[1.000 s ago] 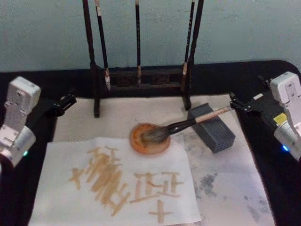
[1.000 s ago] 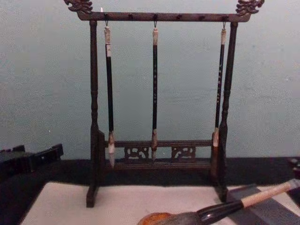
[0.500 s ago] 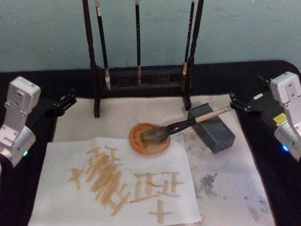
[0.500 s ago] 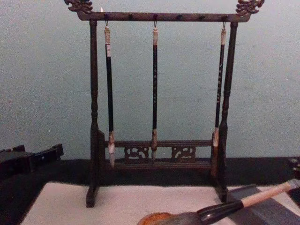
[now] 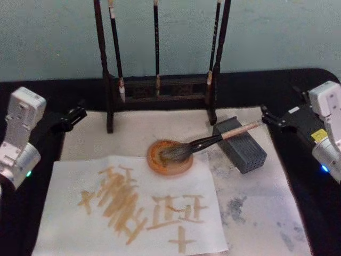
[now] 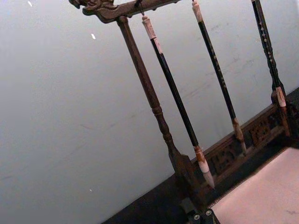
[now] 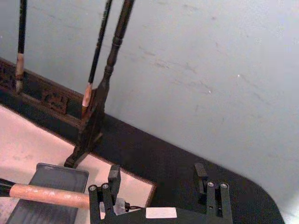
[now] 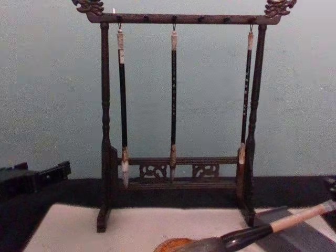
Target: Pick up the brush from the inkstone, write on the paper, then place the brush back to its original position.
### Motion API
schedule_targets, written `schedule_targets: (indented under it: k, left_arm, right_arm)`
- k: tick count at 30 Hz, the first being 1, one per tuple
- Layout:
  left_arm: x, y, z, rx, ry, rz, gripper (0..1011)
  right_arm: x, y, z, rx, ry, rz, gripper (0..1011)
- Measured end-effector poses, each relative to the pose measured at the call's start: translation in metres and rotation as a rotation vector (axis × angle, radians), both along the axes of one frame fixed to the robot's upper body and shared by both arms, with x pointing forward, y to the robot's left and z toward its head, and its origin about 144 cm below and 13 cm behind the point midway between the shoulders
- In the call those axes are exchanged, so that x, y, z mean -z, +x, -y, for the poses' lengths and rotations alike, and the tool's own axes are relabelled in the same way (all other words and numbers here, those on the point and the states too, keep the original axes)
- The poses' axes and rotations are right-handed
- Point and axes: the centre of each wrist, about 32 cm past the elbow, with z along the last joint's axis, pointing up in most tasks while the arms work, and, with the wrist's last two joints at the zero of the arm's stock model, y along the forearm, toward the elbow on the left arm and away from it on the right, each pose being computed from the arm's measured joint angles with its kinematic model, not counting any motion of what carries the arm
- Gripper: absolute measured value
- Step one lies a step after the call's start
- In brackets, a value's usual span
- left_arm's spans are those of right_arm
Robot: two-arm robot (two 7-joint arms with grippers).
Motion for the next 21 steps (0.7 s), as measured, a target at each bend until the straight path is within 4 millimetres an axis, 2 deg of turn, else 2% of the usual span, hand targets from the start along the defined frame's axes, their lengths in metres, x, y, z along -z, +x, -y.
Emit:
schedule_targets:
  k: [6,21]
  left_arm:
    - [0.000,0.000,0.000,0.000,0.000,0.000,1002]
    - [0.000,0.000,0.000,0.000,0.000,0.000,1002]
  right_arm:
    - [-0.001,-0.007,0.004,0.002,0.057,-0.026,1001]
    - [-0.005,-0.041,0.003,-0.059,0.208,-0.054,1001]
